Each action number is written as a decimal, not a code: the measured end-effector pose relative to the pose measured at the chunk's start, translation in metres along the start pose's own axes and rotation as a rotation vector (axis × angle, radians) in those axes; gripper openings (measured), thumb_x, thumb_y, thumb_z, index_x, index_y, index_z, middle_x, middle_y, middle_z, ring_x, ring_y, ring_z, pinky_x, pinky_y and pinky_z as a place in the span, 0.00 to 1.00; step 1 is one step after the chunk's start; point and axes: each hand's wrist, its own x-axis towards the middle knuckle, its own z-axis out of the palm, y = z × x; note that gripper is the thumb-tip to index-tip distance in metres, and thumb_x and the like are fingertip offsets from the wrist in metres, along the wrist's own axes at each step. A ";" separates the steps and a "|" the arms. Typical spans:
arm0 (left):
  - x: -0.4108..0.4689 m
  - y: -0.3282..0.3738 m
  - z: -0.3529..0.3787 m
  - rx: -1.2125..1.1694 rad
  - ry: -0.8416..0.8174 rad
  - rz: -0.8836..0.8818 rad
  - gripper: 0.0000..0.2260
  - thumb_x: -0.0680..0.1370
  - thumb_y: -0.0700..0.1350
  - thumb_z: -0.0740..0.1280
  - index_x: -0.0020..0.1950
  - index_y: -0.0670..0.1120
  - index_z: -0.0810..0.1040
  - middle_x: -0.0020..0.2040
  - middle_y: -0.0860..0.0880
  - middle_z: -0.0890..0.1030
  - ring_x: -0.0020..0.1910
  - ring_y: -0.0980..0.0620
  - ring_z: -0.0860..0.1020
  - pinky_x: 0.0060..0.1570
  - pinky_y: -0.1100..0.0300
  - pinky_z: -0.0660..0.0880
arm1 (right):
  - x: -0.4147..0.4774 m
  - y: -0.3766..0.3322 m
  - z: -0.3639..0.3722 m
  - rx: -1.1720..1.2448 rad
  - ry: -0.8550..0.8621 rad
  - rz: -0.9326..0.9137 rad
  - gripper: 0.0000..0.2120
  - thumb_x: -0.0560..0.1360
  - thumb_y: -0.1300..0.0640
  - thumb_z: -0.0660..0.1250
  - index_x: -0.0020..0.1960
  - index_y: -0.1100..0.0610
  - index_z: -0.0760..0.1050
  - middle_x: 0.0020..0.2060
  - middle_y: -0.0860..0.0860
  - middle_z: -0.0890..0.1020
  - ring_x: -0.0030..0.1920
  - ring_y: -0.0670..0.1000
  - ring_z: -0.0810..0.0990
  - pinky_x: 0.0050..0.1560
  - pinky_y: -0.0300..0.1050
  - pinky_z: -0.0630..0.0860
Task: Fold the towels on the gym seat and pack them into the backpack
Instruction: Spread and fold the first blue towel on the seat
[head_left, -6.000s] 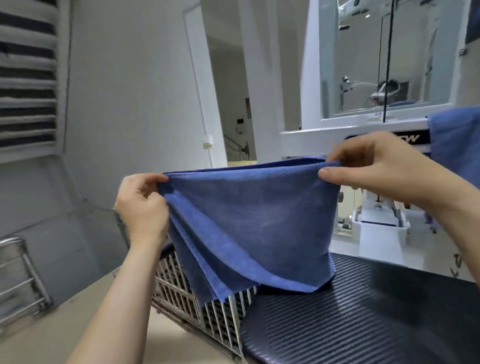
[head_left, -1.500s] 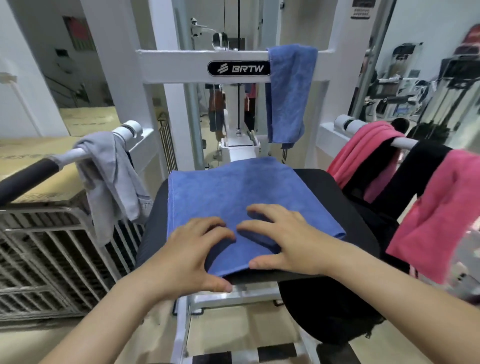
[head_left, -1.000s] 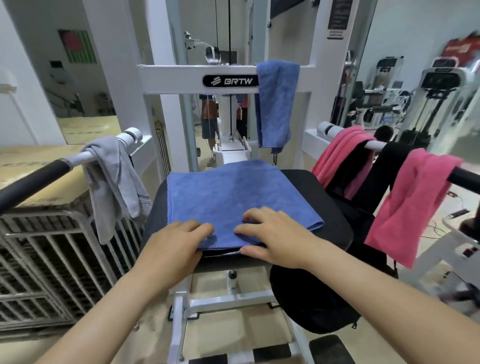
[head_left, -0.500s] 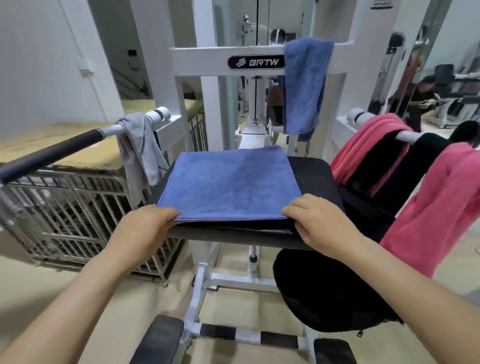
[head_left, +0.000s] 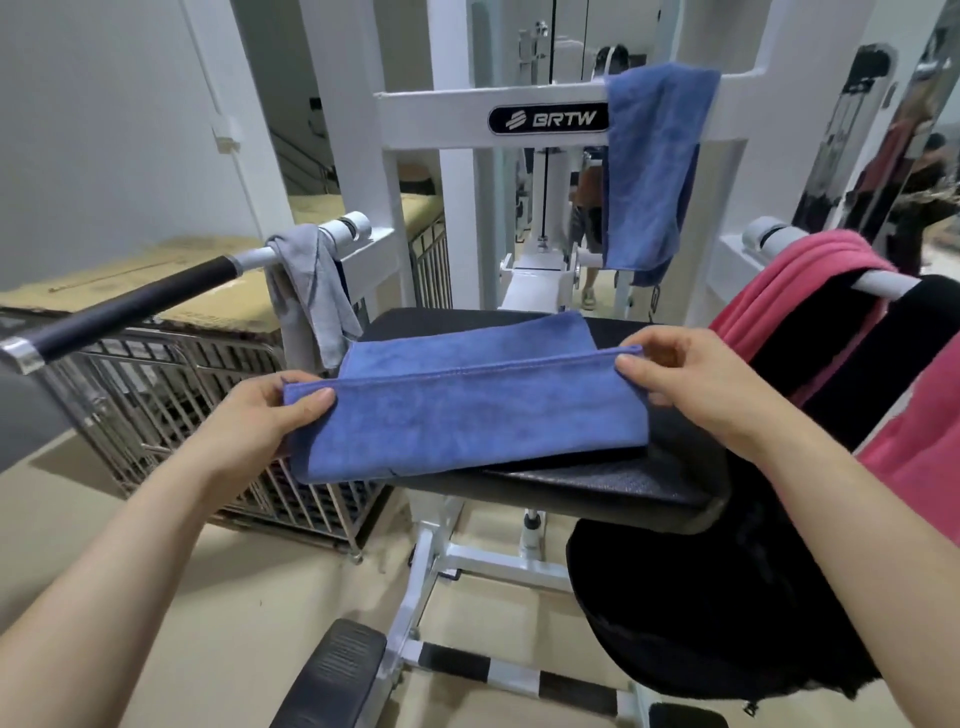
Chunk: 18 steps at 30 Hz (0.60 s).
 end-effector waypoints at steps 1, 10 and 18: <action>0.013 -0.001 0.002 0.000 0.049 -0.017 0.07 0.77 0.46 0.68 0.49 0.42 0.79 0.41 0.46 0.83 0.39 0.51 0.81 0.38 0.57 0.77 | 0.014 0.003 0.006 -0.024 0.058 0.009 0.06 0.78 0.61 0.66 0.43 0.55 0.77 0.33 0.51 0.76 0.31 0.43 0.71 0.32 0.31 0.69; 0.123 -0.002 0.018 0.451 0.280 0.137 0.09 0.79 0.48 0.65 0.44 0.44 0.76 0.42 0.46 0.80 0.42 0.46 0.77 0.37 0.55 0.67 | 0.115 0.023 0.039 -0.712 0.232 -0.012 0.05 0.80 0.58 0.59 0.51 0.57 0.72 0.46 0.57 0.79 0.49 0.59 0.77 0.42 0.45 0.63; 0.142 -0.014 0.024 0.958 0.317 0.246 0.12 0.79 0.51 0.62 0.47 0.42 0.75 0.46 0.40 0.81 0.48 0.38 0.76 0.40 0.53 0.67 | 0.142 0.033 0.051 -1.108 0.063 0.105 0.06 0.78 0.61 0.57 0.54 0.60 0.66 0.49 0.63 0.78 0.44 0.63 0.74 0.40 0.50 0.67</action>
